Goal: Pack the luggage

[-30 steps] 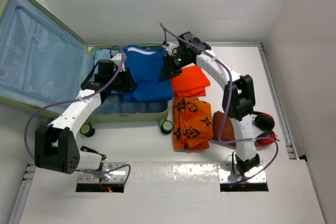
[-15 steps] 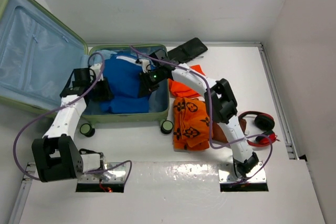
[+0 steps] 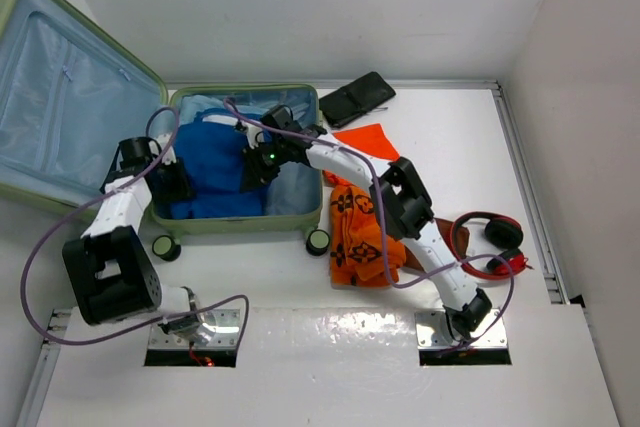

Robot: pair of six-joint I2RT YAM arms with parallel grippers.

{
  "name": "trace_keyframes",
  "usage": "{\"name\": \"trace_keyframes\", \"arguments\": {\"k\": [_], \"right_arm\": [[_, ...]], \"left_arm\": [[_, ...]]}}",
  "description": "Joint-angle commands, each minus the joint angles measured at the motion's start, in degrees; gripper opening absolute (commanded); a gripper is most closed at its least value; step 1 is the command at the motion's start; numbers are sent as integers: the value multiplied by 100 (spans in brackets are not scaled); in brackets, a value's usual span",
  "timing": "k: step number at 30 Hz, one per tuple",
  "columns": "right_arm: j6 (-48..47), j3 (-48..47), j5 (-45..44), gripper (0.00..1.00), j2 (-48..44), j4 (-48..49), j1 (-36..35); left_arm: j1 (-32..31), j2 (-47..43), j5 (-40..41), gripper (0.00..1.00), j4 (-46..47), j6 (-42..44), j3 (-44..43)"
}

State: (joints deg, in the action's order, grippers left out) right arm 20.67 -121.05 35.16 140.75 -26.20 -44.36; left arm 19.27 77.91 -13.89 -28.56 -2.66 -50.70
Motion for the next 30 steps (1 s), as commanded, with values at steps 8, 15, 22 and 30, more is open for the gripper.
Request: {"name": "trace_keyframes", "arguments": {"k": [8,15,22,30], "right_arm": [[-247,-322,-1028,41,252,-123,199],[-510,-111,-1099,55,-100,-298,200],[-582,326,-1134,79,-1073,-482,340],[-256,1312,-854,86,-2709,-729,1428]], "left_arm": [[455,341,2446,75,860,635,-230],[561,-1469,477,80,1019,1135,-783],[289,-1823,-211,74,1141,1004,-1425],[-948,-1779,-1482,75,1256,1109,-952]]}}
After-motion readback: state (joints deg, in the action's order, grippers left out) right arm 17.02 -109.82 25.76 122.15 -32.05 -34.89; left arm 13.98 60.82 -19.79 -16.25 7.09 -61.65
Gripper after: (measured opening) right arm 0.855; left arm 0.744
